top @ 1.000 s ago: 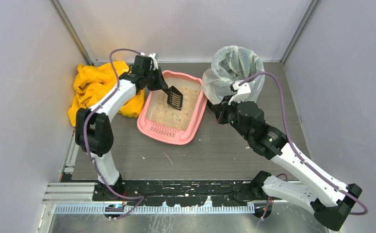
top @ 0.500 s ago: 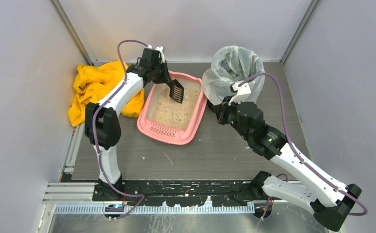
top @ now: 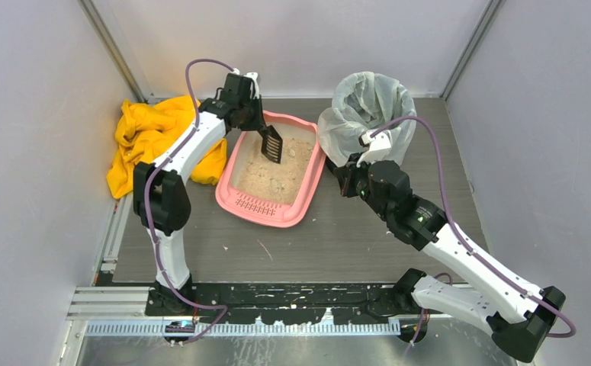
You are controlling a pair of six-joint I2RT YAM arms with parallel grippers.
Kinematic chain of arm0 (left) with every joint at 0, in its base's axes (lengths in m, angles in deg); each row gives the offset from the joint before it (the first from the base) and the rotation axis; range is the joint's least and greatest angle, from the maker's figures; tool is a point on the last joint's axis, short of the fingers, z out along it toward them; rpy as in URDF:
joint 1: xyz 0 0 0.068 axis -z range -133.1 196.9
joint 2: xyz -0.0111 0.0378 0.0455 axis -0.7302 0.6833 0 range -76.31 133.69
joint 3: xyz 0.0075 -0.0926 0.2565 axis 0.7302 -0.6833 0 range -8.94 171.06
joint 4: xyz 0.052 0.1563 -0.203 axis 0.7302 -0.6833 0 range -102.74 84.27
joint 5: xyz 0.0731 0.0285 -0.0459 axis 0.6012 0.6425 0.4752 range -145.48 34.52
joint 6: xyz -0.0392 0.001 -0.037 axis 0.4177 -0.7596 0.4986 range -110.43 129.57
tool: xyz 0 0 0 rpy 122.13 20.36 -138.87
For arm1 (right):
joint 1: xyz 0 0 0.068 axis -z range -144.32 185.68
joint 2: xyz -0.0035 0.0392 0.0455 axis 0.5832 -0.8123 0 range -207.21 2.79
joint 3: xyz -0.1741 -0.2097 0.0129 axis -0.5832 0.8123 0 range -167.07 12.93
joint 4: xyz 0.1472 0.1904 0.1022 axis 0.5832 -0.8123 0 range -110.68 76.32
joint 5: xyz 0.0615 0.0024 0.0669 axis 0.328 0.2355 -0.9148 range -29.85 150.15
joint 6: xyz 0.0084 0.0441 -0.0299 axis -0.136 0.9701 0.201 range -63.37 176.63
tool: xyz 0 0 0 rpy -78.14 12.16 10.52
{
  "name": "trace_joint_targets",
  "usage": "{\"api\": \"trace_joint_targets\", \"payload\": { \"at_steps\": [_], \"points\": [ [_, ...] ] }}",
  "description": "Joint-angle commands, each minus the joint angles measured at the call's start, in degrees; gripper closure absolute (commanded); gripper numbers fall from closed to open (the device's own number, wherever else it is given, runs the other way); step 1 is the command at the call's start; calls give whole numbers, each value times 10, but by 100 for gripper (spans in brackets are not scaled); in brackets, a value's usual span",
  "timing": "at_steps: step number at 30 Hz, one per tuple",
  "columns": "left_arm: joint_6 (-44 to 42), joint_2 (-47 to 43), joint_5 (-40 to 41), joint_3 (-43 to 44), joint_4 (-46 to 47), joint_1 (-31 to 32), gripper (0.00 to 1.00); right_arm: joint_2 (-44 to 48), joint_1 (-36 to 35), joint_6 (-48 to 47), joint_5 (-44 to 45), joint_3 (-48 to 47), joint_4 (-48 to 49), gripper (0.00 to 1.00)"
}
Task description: Clean the litter box
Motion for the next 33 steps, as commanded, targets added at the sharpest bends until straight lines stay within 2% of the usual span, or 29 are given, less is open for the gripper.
{"api": "trace_joint_targets", "payload": {
  "at_steps": [1,18,33],
  "points": [
    [-38,21,34,35,-43,-1,100,12,2,-1,4,-2,35,99],
    [29,88,-143,35,10,7,100,24,3,-4,19,13,31,99],
    [97,74,-268,-53,95,-19,100,-5,4,6,9,16,44,99]
  ]
}}
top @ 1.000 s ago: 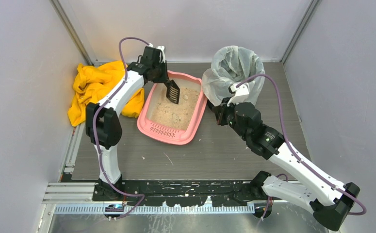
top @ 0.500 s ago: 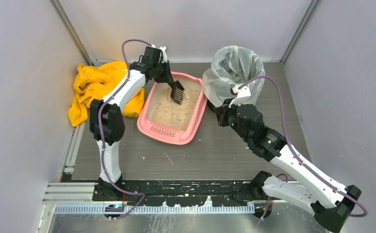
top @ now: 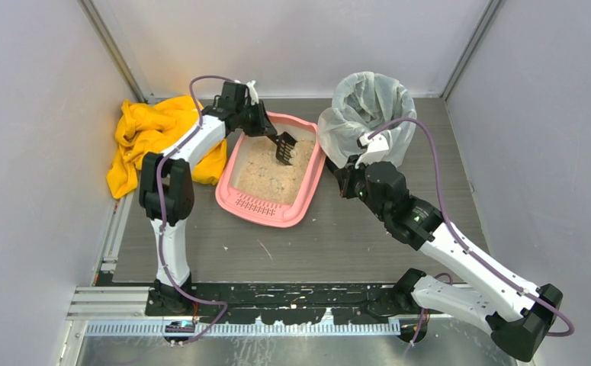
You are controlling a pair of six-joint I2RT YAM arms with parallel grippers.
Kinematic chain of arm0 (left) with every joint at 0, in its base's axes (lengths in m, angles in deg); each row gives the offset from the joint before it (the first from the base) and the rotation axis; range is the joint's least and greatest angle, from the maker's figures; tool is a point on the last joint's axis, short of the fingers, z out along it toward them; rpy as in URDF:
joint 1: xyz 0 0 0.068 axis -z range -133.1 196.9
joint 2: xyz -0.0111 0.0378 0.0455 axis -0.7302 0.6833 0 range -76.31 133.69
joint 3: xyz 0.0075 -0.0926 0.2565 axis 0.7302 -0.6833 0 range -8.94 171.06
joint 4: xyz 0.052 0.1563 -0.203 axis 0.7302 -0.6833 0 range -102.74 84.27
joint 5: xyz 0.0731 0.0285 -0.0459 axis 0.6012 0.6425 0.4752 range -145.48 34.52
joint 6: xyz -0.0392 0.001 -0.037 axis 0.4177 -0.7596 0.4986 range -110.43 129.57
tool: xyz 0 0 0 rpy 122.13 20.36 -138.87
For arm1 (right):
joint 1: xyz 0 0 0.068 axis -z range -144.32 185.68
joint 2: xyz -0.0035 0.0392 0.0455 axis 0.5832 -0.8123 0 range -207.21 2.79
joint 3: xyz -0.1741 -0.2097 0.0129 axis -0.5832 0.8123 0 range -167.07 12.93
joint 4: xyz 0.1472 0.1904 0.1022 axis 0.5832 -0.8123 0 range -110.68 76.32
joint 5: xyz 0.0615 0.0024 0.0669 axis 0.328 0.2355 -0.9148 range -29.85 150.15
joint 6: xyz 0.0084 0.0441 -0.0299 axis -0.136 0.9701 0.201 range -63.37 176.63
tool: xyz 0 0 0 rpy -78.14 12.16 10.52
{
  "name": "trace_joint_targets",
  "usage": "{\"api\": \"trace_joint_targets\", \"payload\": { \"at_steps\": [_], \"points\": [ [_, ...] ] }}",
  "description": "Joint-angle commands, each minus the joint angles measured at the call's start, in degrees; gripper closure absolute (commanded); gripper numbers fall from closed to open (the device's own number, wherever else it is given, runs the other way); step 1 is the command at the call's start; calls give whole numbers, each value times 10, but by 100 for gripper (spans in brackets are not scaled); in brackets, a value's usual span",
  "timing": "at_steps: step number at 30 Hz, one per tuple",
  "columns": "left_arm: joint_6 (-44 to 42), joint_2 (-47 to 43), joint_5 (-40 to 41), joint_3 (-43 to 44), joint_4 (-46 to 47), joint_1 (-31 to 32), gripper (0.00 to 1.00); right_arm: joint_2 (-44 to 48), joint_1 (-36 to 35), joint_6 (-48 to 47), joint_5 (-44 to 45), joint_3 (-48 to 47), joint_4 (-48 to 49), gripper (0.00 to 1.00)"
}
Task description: Clean the litter box
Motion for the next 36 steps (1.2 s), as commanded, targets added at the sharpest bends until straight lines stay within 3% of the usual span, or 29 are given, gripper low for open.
{"api": "trace_joint_targets", "payload": {
  "at_steps": [1,21,36],
  "points": [
    [32,9,-86,-38,9,6,100,-3,2,6,4,0,39,99],
    [91,-92,-164,-141,72,-56,100,-26,3,17,-9,11,57,99],
    [97,-164,-150,-157,71,-74,100,-30,3,19,-12,16,63,99]
  ]
}}
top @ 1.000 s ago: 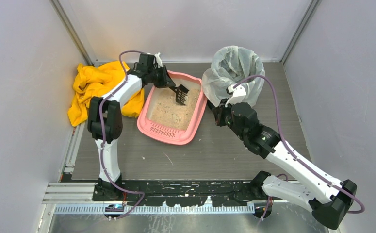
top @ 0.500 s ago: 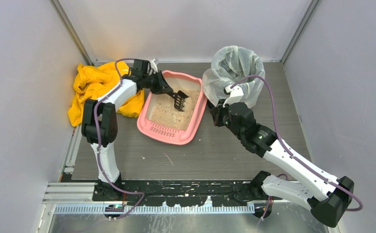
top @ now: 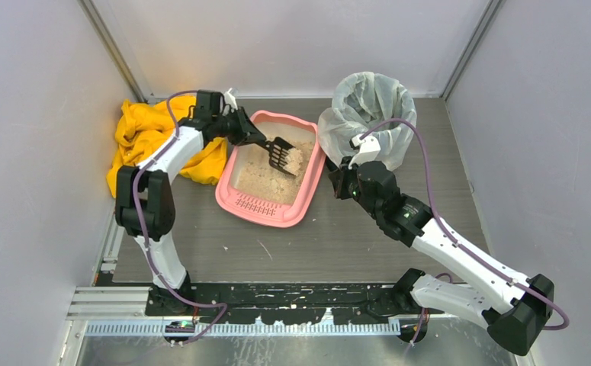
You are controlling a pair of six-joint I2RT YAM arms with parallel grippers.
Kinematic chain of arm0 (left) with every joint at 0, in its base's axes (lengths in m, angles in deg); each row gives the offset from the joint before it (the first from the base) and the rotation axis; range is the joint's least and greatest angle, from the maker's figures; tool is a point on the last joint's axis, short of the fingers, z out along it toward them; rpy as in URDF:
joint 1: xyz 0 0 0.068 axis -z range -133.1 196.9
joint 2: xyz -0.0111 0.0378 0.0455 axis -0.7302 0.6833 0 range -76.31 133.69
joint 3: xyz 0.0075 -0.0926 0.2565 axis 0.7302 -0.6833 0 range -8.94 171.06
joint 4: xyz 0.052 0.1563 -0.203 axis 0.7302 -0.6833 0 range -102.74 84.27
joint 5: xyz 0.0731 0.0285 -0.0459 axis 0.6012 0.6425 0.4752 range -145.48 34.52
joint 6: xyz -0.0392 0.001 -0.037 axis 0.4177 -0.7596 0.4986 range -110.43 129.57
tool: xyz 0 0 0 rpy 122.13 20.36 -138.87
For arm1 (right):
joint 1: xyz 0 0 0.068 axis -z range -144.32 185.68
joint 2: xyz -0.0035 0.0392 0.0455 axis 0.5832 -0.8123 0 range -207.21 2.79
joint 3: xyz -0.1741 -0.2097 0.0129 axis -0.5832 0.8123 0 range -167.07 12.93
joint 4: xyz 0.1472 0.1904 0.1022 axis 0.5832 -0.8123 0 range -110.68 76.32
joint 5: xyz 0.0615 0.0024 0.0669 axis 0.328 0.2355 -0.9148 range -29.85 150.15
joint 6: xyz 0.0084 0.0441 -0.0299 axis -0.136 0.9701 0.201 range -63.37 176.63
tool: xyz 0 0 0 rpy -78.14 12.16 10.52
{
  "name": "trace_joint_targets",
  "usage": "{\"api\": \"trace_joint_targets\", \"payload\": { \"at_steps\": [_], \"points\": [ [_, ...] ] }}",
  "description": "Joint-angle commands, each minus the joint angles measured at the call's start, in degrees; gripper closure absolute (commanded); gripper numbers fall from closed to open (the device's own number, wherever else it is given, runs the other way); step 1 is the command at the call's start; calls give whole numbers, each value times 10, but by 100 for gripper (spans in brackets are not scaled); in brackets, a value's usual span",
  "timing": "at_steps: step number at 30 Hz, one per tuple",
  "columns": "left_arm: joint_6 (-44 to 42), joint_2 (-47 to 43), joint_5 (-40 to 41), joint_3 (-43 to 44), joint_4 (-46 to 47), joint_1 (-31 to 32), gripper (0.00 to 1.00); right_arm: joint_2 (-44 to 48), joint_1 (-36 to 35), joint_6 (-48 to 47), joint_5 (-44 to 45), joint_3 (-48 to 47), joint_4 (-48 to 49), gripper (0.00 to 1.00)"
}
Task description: Clean the litter box
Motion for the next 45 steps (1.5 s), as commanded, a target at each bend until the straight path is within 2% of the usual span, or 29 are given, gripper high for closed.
{"api": "trace_joint_targets", "payload": {
  "at_steps": [1,6,10,12,15,18,25,31,37,41,45],
  "points": [
    [3,-54,-13,8,5,-7,100,5,3,4,1,-2,34,99],
    [9,-85,-14,-22,11,-28,100,6,2,3,2,0,34,99],
    [26,-124,-33,-87,39,-58,100,3,3,5,0,4,40,99],
    [57,-153,-45,-149,90,-67,100,1,3,6,-3,6,44,99],
    [128,-190,-64,-253,223,-80,100,-5,3,10,-7,8,54,99],
    [179,-206,-90,-303,311,-95,100,-14,3,12,-19,7,57,99],
    [226,-258,-79,-335,376,-112,100,-15,3,14,-21,11,62,99],
    [180,-290,-78,-313,292,-158,100,-12,3,13,-20,11,57,99],
    [251,-259,-131,-366,400,-166,100,-17,4,10,-22,8,56,99],
    [349,-227,-168,-394,549,-164,100,-21,4,14,-21,11,59,99],
    [336,-227,-157,-388,522,-157,100,-30,4,19,-32,11,66,99]
  ]
}}
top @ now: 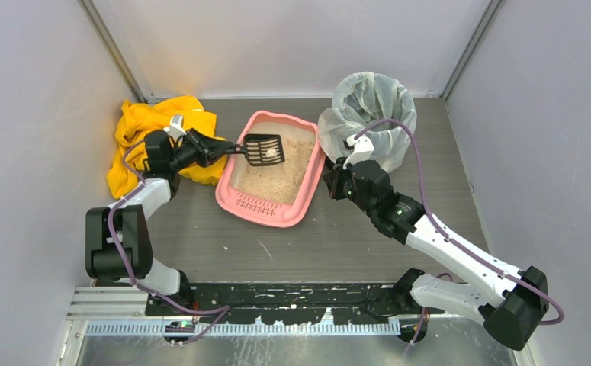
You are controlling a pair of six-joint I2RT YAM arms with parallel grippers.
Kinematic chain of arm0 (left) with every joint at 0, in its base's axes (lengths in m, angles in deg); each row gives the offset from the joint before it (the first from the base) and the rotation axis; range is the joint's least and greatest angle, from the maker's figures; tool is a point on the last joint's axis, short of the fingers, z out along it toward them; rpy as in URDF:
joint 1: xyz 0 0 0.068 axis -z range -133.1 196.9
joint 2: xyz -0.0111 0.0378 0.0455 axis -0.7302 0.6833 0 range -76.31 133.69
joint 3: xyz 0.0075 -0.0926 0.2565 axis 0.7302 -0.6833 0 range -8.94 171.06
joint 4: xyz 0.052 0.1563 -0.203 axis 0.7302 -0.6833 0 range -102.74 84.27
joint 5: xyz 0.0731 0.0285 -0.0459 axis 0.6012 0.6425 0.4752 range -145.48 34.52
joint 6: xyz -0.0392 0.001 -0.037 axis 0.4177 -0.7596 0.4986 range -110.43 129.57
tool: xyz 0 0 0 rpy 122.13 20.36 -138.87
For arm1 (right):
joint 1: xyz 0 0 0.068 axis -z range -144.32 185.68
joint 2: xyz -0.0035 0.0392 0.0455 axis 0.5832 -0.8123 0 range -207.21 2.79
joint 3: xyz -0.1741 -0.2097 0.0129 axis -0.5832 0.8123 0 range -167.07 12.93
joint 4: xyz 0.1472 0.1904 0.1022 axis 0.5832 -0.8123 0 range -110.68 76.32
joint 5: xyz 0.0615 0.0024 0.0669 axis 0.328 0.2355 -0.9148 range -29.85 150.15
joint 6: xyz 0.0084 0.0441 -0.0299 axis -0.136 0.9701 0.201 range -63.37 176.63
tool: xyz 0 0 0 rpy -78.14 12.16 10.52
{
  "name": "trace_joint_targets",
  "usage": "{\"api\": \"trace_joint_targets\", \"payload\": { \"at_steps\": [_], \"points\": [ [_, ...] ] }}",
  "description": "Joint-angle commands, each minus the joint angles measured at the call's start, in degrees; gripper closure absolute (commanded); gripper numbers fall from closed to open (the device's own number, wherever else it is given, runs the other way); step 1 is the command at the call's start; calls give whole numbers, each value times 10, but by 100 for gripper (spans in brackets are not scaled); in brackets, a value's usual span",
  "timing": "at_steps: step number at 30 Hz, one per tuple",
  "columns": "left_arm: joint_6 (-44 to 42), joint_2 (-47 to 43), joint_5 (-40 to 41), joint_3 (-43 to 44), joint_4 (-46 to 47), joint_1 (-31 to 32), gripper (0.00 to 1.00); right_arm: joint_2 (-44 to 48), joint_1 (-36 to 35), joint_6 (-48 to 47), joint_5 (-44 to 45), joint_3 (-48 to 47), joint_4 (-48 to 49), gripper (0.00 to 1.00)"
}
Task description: Clean the litter box
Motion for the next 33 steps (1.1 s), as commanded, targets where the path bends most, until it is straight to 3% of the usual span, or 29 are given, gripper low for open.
{"api": "trace_joint_targets", "payload": {
  "at_steps": [1,8,11,16,25,30,33],
  "points": [
    [28,-14,-25,5,78,6,100,-6,2,7,-7,-3,36,99],
    [-5,-30,11,-18,33,16,100,-11,1,8,-6,-1,40,99],
    [-24,-33,13,-6,2,51,100,-10,1,10,-10,3,46,99],
    [-66,-35,26,11,-50,31,100,3,2,10,-4,9,42,99],
    [-47,-24,41,-5,-23,73,100,27,3,7,3,9,26,99],
    [-63,-43,47,52,-99,67,100,74,3,6,15,6,7,99],
    [-102,-46,73,115,-192,67,100,105,4,4,31,1,-6,99]
  ]
}}
